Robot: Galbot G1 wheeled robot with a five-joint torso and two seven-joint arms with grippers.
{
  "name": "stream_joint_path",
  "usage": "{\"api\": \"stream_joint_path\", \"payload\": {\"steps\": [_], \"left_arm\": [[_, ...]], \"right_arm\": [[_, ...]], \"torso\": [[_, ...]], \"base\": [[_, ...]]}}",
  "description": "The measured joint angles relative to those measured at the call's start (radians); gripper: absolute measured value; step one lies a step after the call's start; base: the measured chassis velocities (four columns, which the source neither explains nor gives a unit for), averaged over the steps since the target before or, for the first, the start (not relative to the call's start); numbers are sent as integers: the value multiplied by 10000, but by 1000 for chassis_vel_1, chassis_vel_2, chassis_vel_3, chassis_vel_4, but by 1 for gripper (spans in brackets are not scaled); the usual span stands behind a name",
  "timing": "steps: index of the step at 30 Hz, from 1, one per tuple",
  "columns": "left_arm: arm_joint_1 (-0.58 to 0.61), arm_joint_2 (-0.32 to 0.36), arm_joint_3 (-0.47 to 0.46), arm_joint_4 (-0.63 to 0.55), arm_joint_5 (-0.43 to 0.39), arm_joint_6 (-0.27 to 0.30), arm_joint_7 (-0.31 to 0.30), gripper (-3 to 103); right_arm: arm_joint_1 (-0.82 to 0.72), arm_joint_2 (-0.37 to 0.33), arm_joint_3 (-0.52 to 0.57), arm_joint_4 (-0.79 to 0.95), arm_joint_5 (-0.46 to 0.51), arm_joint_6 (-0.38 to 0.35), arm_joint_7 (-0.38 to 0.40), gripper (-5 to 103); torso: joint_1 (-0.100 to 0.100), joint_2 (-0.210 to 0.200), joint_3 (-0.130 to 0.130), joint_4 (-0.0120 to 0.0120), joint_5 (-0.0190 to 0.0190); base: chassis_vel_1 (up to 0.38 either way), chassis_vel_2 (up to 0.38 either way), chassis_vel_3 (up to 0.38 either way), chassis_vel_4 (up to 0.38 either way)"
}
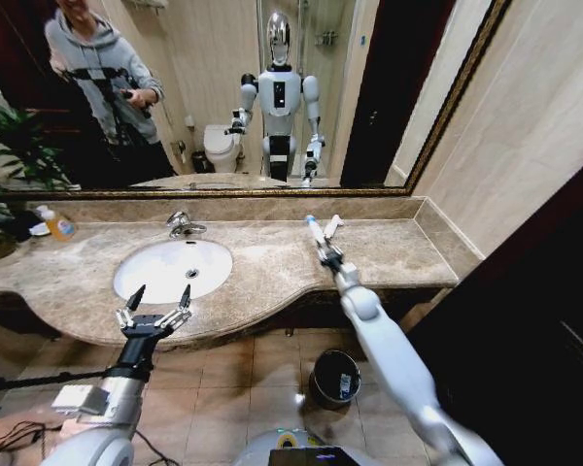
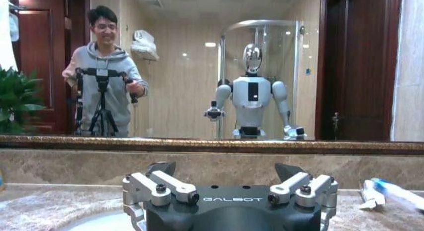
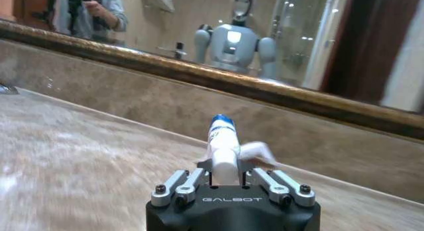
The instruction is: Pick up the trash from the sink and place it in the trash bin.
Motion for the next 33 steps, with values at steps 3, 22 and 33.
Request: {"api": "stream_joint_path", "payload": {"steps": [3, 22, 33], "left_arm": [[0, 1, 0, 0, 0, 0, 2, 100], [0, 1, 0, 0, 0, 0, 1, 100], [0, 1, 1, 0, 0, 0, 1, 100]], "right_arm": [[-1399, -387, 534, 1165, 131, 303, 38, 22], [-6504, 754, 2138, 3066, -1002, 2682, -570, 22], [-8305, 1935, 1776, 2014, -1851, 3593, -1258, 22]], "torso": [[0, 0, 0, 1, 0], [-1, 0, 1, 3, -3], [0, 1, 1, 2, -6]], "base": [[0, 0, 0, 0], [0, 0, 0, 0], [0, 0, 0, 0]]}}
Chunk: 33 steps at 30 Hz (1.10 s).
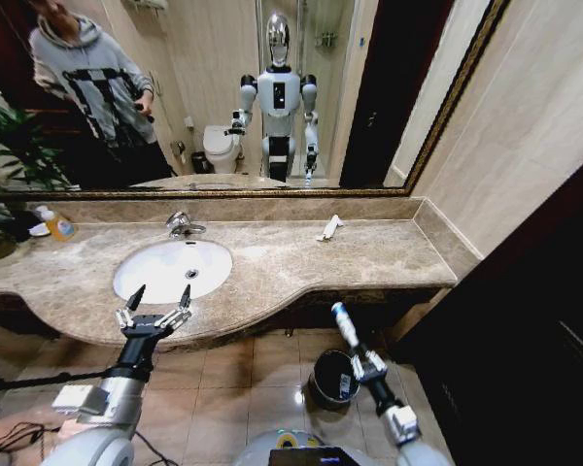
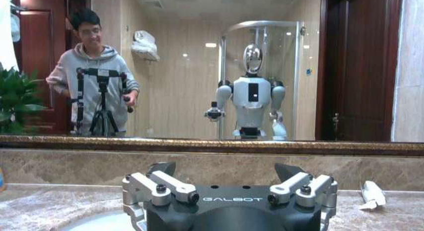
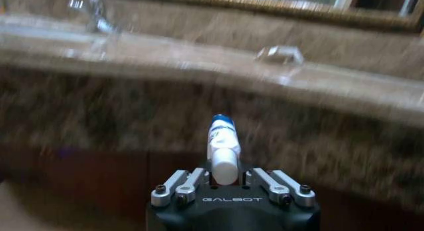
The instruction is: Pick up the trash from the sink and place it in the trash bin.
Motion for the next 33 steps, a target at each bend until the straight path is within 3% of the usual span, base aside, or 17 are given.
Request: {"api": "stream_joint_path", "payload": {"steps": [3, 7, 18, 23, 33], "left_arm": [[0, 0, 0, 0, 0, 0, 0, 100], [0, 0, -1, 0, 0, 0, 0, 100], [0, 0, 0, 0, -1, 0, 0, 100], [0, 0, 0, 0, 0, 0, 0, 100], [0, 0, 0, 0, 0, 0, 0, 100]], "right_arm": [[-102, 131, -35, -522, -220, -173, -189, 22], [153, 205, -62, -1477, -376, -1003, -838, 22], [2781, -6, -303, -3958, -1538, -3037, -1440, 22], [3652, -303, -572, -5111, -1717, -3101, -1339, 22], [5970, -397, -689, -8945, -2298, -2522, -1146, 22]], "torso": [[0, 0, 0, -1, 0], [0, 0, 0, -1, 0], [1, -2, 2, 1, 3], [3, -3, 2, 1, 3], [2, -2, 2, -1, 3]], "base": [[0, 0, 0, 0], [0, 0, 0, 0], [0, 0, 0, 0], [0, 0, 0, 0], [0, 0, 0, 0]]}}
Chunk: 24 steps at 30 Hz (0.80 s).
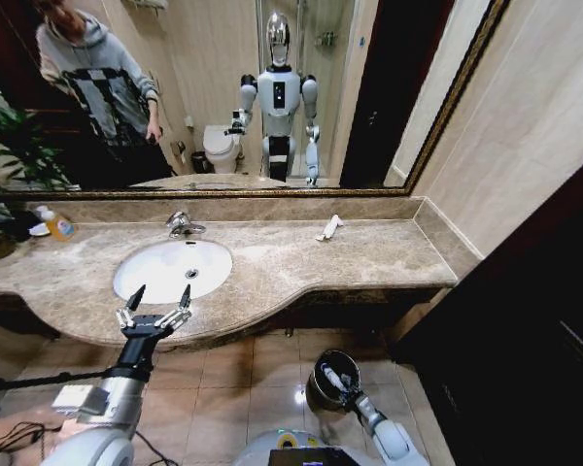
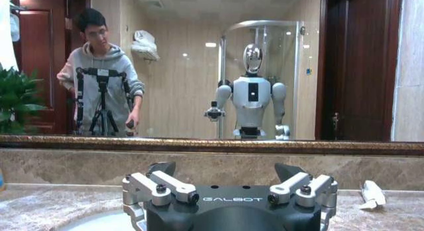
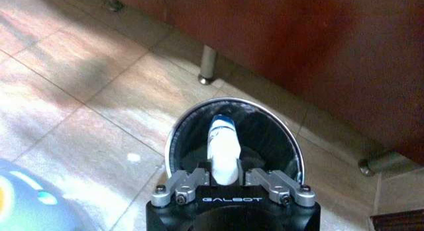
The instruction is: Pick up the trash from the sink and place it in the trash bin.
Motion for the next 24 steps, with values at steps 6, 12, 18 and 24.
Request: {"api": "stream_joint_path", "payload": {"steps": [6, 12, 18, 24], "left_arm": [[0, 0, 0, 0, 0, 0, 0, 100], [0, 0, 0, 0, 0, -1, 0, 100], [0, 0, 0, 0, 0, 0, 0, 100], [0, 0, 0, 0, 0, 0, 0, 100]], "right_arm": [[1462, 11, 10, -2096, 51, 278, 56, 22], [2074, 120, -33, -3086, -252, 474, 81, 22], [2339, 226, -91, -3614, -326, 618, 56, 22], [2521, 323, -26, -4020, -360, 598, 162, 22]], "torso": [[0, 0, 0, 1, 0], [-1, 0, -1, 1, 0], [-1, 0, -1, 1, 0], [-1, 0, -1, 1, -2]], "base": [[0, 0, 0, 0], [0, 0, 0, 0], [0, 0, 0, 0], [0, 0, 0, 0]]}}
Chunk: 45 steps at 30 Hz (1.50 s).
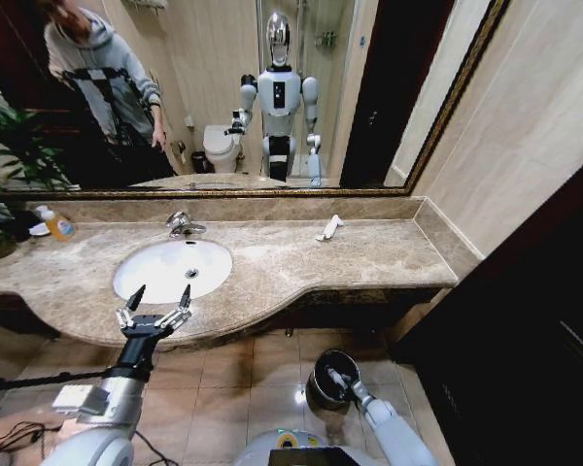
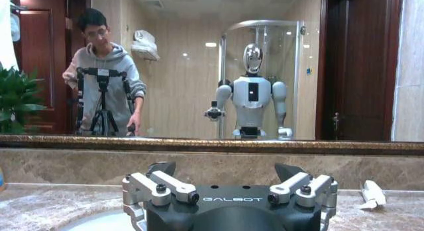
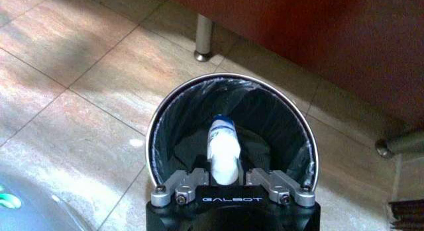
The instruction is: Pick up the trash from the sink and place it in the trash bin.
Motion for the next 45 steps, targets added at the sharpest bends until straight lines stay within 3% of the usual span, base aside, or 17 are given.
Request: {"api": "stream_joint_path", "payload": {"steps": [8, 10, 11, 14, 18, 20, 28, 32, 35, 38, 41, 45], "left_arm": [[0, 0, 0, 0, 0, 0, 0, 100], [0, 0, 0, 0, 0, 0, 0, 100], [0, 0, 0, 0, 0, 0, 0, 100], [0, 0, 0, 0, 0, 0, 0, 100], [0, 0, 0, 0, 0, 0, 0, 100], [0, 0, 0, 0, 1, 0, 0, 100], [0, 0, 0, 0, 0, 0, 0, 100], [0, 0, 0, 1, 0, 0, 0, 100], [0, 0, 0, 0, 0, 0, 0, 100], [0, 0, 0, 0, 0, 0, 1, 100], [0, 0, 0, 0, 0, 0, 0, 100], [0, 0, 0, 0, 0, 0, 0, 100]], "right_arm": [[-64, 71, 75, 72, 28, 82, 607, 54], [-82, 77, 85, 117, 28, 89, 633, 54], [-134, 77, 98, 237, 32, 92, 651, 65], [-218, 59, 107, 375, 64, 83, 655, 71], [-347, 26, 154, 461, 99, 70, 655, 92], [-370, 27, 171, 462, 112, 68, 655, 96], [-590, 175, 265, 595, 259, 8, 723, 100], [-953, 204, 287, 1362, 852, -301, 728, 100], [-1969, 60, 288, 3206, 1705, -818, 590, 100], [-2567, -37, 367, 4316, 1874, -861, 543, 100], [-3587, -211, 755, 6362, 1671, -290, 640, 100], [-4514, -230, 1250, 8259, 1899, -218, 689, 100]], "torso": [[0, 0, 0, 0, 1], [0, 1, 0, 0, 1], [0, 1, 0, 0, 0], [0, 2, 0, 0, 1], [0, 2, 0, -1, 0], [0, 2, 0, -1, 1], [0, 2, 0, 0, 2], [0, 2, 0, 0, 2], [0, 2, 0, 0, 2], [0, 2, -1, -1, 1], [-1, 2, -1, 0, 1], [-1, 2, -1, 0, 2]], "base": [[0, 0, 0, 0], [0, 0, 0, 0], [0, 0, 0, 0], [0, 0, 0, 0], [0, 0, 0, 0], [0, 0, 0, 0], [0, 0, 0, 0], [0, 0, 0, 0], [0, 0, 0, 0], [0, 0, 0, 0], [0, 0, 0, 0], [0, 0, 0, 0]]}}
